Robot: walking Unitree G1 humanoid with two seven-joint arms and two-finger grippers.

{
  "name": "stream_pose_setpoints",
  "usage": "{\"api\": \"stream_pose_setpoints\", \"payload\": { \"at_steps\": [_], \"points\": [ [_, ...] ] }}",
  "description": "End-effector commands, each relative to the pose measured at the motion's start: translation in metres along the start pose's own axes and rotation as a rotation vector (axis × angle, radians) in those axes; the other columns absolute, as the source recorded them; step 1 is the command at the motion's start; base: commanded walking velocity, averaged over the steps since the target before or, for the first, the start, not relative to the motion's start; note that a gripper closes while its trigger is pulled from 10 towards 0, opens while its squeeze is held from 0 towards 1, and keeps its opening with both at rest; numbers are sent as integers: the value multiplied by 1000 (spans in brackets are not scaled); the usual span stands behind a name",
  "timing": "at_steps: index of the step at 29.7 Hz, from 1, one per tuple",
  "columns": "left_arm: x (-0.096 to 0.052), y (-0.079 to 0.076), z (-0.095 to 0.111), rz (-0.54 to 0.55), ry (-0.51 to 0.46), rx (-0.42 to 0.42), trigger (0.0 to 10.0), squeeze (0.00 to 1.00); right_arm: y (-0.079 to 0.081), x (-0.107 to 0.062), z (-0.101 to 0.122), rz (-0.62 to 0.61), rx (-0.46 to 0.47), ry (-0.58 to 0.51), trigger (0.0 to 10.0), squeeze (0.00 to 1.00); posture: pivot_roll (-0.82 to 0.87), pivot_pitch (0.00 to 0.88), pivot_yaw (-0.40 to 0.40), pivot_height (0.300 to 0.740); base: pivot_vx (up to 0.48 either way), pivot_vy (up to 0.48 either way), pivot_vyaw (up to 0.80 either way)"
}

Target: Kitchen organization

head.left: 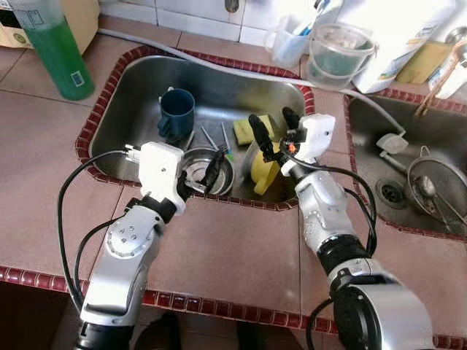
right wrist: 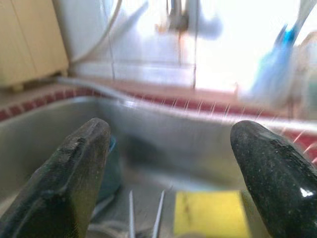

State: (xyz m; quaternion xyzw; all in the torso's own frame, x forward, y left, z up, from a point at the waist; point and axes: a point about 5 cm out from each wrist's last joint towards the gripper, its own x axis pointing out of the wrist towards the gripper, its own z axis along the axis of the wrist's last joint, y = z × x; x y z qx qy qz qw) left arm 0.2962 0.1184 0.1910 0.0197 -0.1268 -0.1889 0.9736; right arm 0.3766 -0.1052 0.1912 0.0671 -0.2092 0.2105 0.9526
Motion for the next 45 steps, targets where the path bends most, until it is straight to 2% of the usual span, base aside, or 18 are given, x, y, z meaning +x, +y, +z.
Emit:
{"api": "stream_pose_setpoints", "payload": {
  "at_steps": [1, 6, 8, 11, 13, 14, 15, 19, 21, 24, 30, 45],
  "points": [
    [1, 0, -2, 23, -13, 4, 10000, 0, -9, -7, 5, -38, -53, -33, 10000, 1000, -104, 108, -121, 740, 0, 0, 0],
    [0, 10, -7, 92, -17, -1, 10000, 0, -22, -20, 10, -131, -93, -62, 10000, 1000, -111, 80, -121, 740, 0, 0, 0],
    [-1, 14, -8, 137, -19, -55, 10000, 0, -26, -25, 13, -171, -97, -78, 10000, 1000, -110, 70, -122, 740, 0, 0, 0],
    [-2, 17, -10, 156, -15, -53, 10000, 0, -28, -31, 15, -202, -108, -86, 10000, 1000, -110, 64, -121, 740, 0, 0, 0],
    [-5, 17, -19, 169, 21, -43, 10000, 0, -26, -38, 10, -215, -109, -55, 10000, 984, -112, 60, -123, 740, 0, 0, 0],
    [-7, 17, -24, 180, 42, -58, 10000, 0, -26, -43, 4, -236, -87, -22, 10000, 0, -114, 59, -125, 740, 0, 0, 0],
    [-9, 17, -29, 196, 67, -70, 10000, 0, -27, -50, -3, -272, -59, 16, 10000, 0, -115, 56, -124, 740, 0, 0, 0],
    [-14, 16, -34, 222, 98, -91, 10000, 0, -24, -62, -10, -288, -67, 64, 10000, 0, -115, 58, -119, 740, 0, 0, 0],
    [-18, 16, -36, 250, 117, -145, 10000, 0, -21, -70, -11, -313, -67, 96, 10000, 0, -119, 59, -115, 740, 0, 0, 0],
    [-23, 15, -36, 253, 119, -138, 10000, 0, -19, -75, -10, -324, -53, 122, 10000, 0, -122, 63, -112, 740, 0, 0, 0],
    [-30, 12, -33, 267, 141, -196, 10000, 0, -12, -80, -7, -323, -63, 165, 10000, 0, -122, 68, -110, 740, 0, 0, 0],
    [-31, 11, -31, 223, 152, -114, 10000, 0, -5, -81, -6, -289, -103, 189, 10000, 0, -113, 66, -109, 740, 0, 0, 0]
  ]
}}
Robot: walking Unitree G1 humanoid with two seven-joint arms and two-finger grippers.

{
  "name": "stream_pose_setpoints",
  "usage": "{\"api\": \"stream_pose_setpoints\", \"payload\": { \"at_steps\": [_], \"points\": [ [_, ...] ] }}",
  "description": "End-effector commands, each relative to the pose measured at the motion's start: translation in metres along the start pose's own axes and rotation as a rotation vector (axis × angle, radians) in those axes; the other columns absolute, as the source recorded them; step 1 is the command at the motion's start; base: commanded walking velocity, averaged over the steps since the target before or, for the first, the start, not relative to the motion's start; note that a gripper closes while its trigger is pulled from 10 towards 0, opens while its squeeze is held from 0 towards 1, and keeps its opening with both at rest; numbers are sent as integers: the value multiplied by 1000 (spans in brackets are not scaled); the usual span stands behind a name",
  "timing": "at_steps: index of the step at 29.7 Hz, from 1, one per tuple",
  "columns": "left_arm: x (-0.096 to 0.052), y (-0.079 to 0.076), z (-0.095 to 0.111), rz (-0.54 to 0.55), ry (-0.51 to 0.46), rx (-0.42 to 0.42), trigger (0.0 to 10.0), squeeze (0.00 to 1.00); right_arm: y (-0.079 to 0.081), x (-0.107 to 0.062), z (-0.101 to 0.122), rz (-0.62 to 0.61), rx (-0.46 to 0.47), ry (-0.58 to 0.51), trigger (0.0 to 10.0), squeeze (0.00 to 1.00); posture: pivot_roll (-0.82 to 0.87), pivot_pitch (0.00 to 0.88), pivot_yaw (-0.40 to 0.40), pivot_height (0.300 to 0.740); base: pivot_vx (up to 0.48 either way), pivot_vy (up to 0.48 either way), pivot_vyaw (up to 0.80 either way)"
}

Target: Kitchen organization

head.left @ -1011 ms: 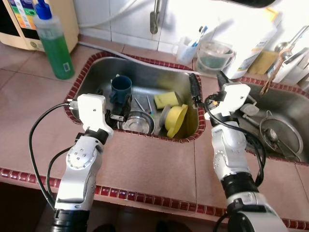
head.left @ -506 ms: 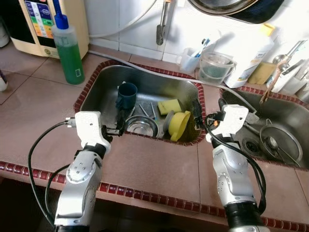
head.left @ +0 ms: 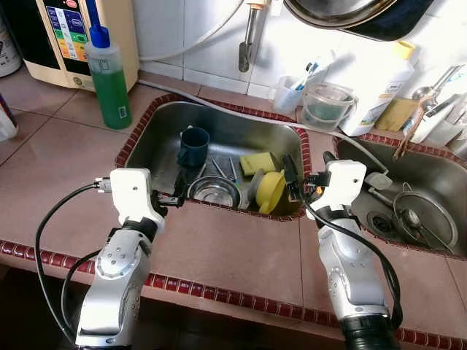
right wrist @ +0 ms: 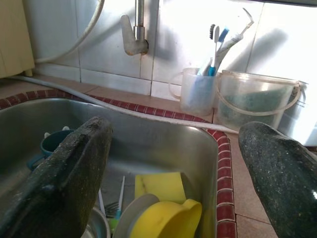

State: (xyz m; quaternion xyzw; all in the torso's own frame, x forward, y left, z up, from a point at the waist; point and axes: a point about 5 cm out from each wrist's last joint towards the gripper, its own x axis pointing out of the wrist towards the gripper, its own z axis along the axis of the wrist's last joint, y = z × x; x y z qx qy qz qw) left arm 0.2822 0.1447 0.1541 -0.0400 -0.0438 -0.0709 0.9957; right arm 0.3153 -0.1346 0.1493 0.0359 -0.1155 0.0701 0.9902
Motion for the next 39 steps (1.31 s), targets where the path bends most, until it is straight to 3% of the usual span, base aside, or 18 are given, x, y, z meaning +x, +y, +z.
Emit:
{"api": "stream_pose_setpoints", "payload": {
  "at_steps": [1, 6, 23, 26, 39],
  "points": [
    [-2, -7, 1, -39, -10, 25, 10000, 0, -4, -2, 3, -7, -19, -1, 10000, 0, -113, 65, -109, 740, 0, 0, 0],
    [-3, -12, 1, -56, -19, 65, 10000, 0, -4, -3, 0, -7, -30, 13, 10000, 0, -110, 66, -110, 740, 0, 0, 0],
    [2, -7, 6, -49, -30, 44, 10000, 0, -5, 1, -1, -17, -41, 20, 10000, 0, -109, 62, -113, 740, 0, 0, 0],
    [4, -3, 1, -6, 15, 3, 10000, 0, -5, 0, -1, -15, -49, 25, 10000, 0, -128, 68, -115, 740, 0, 0, 0],
    [6, -3, 2, -14, 33, -10, 10000, 0, -5, -3, -4, -16, -64, 40, 10000, 0, -126, 76, -117, 740, 0, 0, 0]
  ]
}}
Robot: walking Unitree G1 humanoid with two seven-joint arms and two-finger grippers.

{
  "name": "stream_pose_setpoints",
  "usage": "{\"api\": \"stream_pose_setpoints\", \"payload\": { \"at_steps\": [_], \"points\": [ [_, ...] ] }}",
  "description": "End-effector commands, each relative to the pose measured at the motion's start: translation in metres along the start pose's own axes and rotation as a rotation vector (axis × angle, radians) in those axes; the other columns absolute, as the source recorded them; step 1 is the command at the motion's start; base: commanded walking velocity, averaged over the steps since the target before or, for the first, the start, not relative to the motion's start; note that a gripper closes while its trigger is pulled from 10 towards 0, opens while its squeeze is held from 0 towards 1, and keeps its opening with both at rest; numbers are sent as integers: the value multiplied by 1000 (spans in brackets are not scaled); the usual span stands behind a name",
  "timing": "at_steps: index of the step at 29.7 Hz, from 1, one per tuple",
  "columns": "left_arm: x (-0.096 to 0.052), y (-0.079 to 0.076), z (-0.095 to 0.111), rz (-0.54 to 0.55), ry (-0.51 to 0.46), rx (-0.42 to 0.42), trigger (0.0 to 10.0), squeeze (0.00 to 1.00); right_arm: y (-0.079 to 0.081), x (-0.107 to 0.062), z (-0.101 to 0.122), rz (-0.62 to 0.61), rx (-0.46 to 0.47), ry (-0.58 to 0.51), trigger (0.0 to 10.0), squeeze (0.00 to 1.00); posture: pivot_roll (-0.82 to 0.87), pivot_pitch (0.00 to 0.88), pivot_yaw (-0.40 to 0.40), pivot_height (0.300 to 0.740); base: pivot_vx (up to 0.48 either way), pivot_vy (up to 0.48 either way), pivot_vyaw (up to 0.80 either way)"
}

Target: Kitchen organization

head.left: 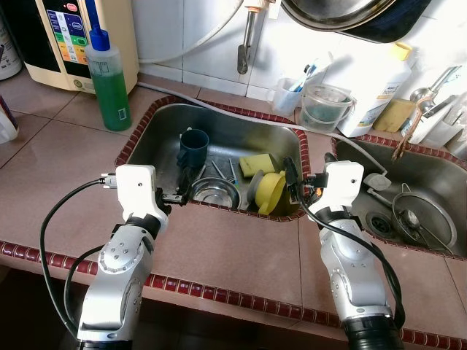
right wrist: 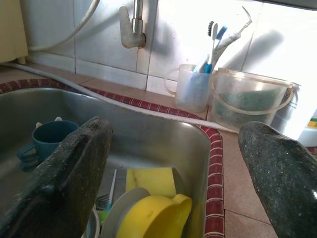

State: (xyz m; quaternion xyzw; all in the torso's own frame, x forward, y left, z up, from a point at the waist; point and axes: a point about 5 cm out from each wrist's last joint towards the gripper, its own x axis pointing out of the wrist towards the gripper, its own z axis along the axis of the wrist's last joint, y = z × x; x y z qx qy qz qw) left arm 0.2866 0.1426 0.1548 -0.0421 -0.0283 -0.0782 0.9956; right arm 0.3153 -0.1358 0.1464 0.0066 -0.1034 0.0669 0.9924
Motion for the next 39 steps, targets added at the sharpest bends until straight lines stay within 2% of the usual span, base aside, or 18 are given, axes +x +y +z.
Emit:
{"api": "stream_pose_setpoints", "payload": {
  "at_steps": [1, 30, 37, 38, 39],
  "points": [
    [1, -1, 1, 2, 2, -1, 10000, 0, -3, -2, -2, -14, -6, 14, 10000, 0, -124, 81, -119, 740, -247, 0, 0],
    [1, -3, 1, -15, 21, 26, 10000, 0, -1, -3, -3, -10, -14, 23, 10000, 0, -119, 100, -115, 740, -260, 0, 0],
    [-1, -6, 3, -35, -18, 66, 10000, 0, 0, -5, -3, 3, -24, 21, 10000, 0, -120, 100, -116, 740, 0, 0, 0],
    [-1, -7, 2, -37, -28, 46, 10000, 0, 2, -5, -3, 16, -24, 10, 10000, 0, -120, 101, -117, 740, 0, 0, 0],
    [-3, -8, 2, -49, -45, 77, 10000, 0, 5, -8, -2, 52, -28, -6, 10000, 0, -122, 100, -119, 740, 0, 0, 0]
  ]
}}
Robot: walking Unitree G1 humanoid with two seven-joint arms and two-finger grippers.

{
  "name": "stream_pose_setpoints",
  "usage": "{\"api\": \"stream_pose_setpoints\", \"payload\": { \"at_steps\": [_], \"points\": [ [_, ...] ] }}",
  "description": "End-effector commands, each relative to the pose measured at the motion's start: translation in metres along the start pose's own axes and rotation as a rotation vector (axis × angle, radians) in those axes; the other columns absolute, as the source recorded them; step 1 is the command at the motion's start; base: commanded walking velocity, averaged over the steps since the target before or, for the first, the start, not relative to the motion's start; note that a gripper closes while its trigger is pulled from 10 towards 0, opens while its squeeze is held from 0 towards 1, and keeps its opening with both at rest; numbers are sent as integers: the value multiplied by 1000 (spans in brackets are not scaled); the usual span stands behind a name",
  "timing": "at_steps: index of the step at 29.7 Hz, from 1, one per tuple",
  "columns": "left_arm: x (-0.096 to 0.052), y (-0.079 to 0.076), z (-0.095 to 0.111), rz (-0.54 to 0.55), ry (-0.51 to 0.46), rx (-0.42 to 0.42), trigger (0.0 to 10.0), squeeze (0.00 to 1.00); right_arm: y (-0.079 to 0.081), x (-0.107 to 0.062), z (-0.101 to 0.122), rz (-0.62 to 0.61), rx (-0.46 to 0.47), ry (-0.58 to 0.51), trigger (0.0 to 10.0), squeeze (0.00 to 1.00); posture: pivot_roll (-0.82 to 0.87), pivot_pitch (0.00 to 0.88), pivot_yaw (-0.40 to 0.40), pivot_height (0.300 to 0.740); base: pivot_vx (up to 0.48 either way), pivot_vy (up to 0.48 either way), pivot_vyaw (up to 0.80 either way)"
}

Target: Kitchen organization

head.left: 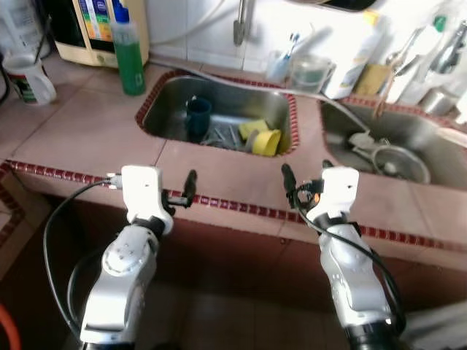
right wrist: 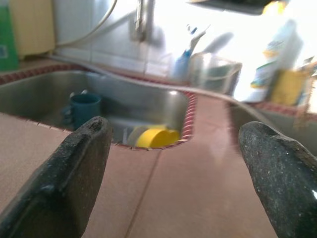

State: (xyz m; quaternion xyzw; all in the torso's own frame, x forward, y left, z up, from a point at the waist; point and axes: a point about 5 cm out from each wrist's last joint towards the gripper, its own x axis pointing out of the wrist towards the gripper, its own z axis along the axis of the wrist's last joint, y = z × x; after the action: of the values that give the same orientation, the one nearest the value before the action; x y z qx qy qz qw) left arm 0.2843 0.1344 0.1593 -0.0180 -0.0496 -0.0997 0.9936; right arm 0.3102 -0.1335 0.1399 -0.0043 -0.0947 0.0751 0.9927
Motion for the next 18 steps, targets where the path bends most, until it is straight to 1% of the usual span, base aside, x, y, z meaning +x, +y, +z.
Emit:
{"api": "stream_pose_setpoints", "payload": {
  "at_steps": [1, 3, 7, 10, 12, 14, 15, 16, 17, 18],
  "points": [
    [-3, 0, -2, -9, -14, 43, 10000, 0, 3, -3, 3, 49, -13, -30, 10000, 0, -122, 100, -119, 740, 0, 0, 0],
    [-6, -1, -4, -23, -26, 36, 10000, 0, 8, -6, 1, 100, -11, -29, 10000, 0, -123, 101, -121, 740, 0, 0, 0],
    [-14, -4, -15, -87, -18, 94, 10000, 0, 15, -14, -5, 211, -3, -12, 10000, 0, -125, 98, -124, 740, 0, 0, 0],
    [-23, -5, -27, -143, -1, 109, 10000, 0, 21, -23, -16, 317, -7, 33, 10000, 0, -125, 99, -124, 740, 0, 0, 0],
    [-27, -7, -33, -172, 10, 142, 10000, 0, 23, -29, -23, 364, -11, 55, 10000, 0, -124, 99, -124, 740, 0, 0, 0],
    [-34, -10, -41, -214, 19, 145, 10000, 0, 25, -38, -36, 439, -5, 110, 10000, 0, -125, 97, -125, 740, 0, 0, 0],
    [-41, -12, -47, -269, 24, 113, 10000, 0, 29, -48, -45, 537, 11, 159, 10000, 0, -125, 91, -125, 740, 0, 0, 0],
    [-41, -12, -47, -269, 24, 113, 10000, 0, 29, -48, -45, 537, 11, 159, 10000, 0, -125, 91, -125, 740, 0, 0, 0],
    [-46, -14, -49, -310, 23, 89, 10000, 0, 32, -56, -51, 615, 25, 192, 10000, 0, -123, 90, -127, 740, 0, 0, 0],
    [-48, -15, -50, -329, 15, 99, 10000, 0, 34, -61, -54, 655, 51, 217, 10000, 0, -123, 90, -127, 740, 0, 0, 0]
  ]
}}
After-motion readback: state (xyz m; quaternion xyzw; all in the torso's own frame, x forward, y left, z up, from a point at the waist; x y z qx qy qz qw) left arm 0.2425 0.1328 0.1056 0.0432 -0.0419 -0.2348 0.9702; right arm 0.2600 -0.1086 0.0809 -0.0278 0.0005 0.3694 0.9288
